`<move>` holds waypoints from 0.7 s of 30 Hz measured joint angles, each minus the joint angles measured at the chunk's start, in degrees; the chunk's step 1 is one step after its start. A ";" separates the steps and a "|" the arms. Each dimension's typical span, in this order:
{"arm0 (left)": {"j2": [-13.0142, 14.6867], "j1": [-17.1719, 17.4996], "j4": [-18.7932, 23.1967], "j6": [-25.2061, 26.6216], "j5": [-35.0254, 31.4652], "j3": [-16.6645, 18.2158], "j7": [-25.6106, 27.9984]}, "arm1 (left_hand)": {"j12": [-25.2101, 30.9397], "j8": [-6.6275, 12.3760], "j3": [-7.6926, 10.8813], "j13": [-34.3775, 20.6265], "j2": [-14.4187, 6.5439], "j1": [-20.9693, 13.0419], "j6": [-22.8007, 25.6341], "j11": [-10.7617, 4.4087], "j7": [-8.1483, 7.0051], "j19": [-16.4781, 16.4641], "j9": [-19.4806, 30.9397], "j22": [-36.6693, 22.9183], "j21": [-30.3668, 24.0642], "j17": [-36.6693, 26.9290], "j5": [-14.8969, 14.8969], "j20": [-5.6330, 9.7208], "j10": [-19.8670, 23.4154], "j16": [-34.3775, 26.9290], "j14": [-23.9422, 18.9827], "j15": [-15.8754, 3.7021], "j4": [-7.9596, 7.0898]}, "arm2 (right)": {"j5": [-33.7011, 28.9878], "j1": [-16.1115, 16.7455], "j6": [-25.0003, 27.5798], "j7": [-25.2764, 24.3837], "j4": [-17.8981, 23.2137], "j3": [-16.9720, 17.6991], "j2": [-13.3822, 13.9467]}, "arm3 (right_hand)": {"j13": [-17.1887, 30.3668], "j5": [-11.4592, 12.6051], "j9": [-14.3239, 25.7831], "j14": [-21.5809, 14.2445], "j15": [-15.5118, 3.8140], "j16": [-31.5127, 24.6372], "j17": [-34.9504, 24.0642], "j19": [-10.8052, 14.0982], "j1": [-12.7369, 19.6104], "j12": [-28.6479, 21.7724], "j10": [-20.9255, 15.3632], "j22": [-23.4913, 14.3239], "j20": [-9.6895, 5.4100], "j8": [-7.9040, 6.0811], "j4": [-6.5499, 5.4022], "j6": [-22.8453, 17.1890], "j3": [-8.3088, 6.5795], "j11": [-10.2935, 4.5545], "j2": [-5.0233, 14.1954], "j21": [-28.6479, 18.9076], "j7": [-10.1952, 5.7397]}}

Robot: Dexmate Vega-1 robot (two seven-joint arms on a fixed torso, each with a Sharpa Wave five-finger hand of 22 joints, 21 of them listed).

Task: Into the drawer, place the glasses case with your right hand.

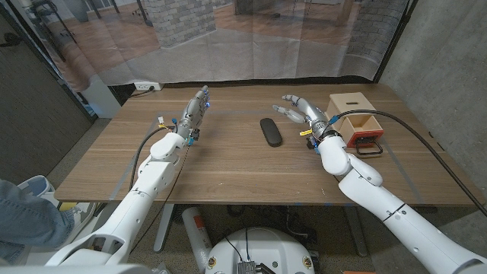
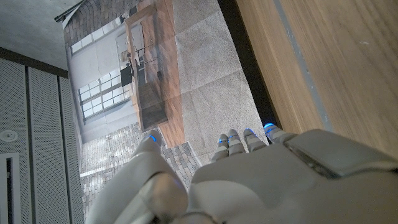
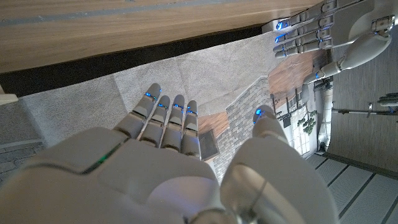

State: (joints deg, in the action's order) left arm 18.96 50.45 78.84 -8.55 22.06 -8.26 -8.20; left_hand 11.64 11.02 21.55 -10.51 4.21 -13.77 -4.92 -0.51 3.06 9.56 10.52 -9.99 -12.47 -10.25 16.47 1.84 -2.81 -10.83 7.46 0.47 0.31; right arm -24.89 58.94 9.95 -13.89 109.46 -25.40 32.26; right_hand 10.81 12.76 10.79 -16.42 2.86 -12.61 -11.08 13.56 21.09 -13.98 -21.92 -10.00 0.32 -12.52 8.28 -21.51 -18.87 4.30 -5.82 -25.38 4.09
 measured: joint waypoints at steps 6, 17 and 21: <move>-0.05 -0.21 -0.31 -0.12 -0.01 -0.02 -0.03 | 0.00 0.00 0.00 0.00 0.00 0.00 0.00 0.00 0.00 0.00 0.00 0.00 0.00 0.00 0.00 0.00 0.00 0.00 0.00 0.00 0.00 | -2.35 -0.20 1.31 -0.05 0.24 -1.23 0.00 | 0.00 0.00 0.00 -0.10 0.10 0.00 0.01 0.00 0.20 0.00 -0.23 0.00 0.00 0.12 -0.15 0.00 0.14 0.23 -0.21 0.00 0.00; -0.14 -0.61 -0.93 -0.27 0.07 -0.08 -0.52 | 0.00 0.00 -0.24 0.00 0.00 0.00 0.44 0.25 0.43 0.00 0.00 0.00 0.40 0.00 0.00 0.00 -0.17 0.00 -0.47 0.47 0.24 | -6.38 -0.62 3.90 0.11 0.70 -3.33 -0.21 | -0.01 0.45 0.00 -0.09 0.09 0.00 0.01 0.30 -0.17 0.00 -0.22 0.00 0.32 0.27 -0.08 0.22 0.55 0.22 -0.89 0.44 0.22; -0.15 -0.66 -0.99 -0.31 0.15 -0.08 -0.66 | 0.00 0.23 -0.24 0.00 0.00 0.00 0.54 0.43 0.53 0.00 0.00 0.00 0.39 0.00 0.00 0.00 0.00 0.00 -0.41 1.06 0.24 | -7.81 -0.92 4.91 0.42 0.74 -4.27 -0.48 | -0.01 0.45 0.00 -0.02 0.15 0.00 0.01 0.10 -0.40 0.00 -0.22 0.00 0.52 0.27 -0.30 0.22 0.77 0.22 -1.11 0.44 0.22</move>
State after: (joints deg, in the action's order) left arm 18.81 49.78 77.85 -8.86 22.21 -8.34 -8.86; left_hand 11.64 11.25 21.31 -10.51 4.21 -13.77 -4.39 -0.09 3.59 9.55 10.52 -9.99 -12.07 -10.25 16.48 1.84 -2.81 -10.83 7.04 1.53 0.55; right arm -32.70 58.02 14.86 -13.47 110.20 -29.67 31.78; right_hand 10.80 13.21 10.79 -16.45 3.01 -12.61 -11.07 13.66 20.69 -13.98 -22.14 -9.99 0.84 -12.25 7.98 -21.29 -18.09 4.52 -6.93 -24.94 4.31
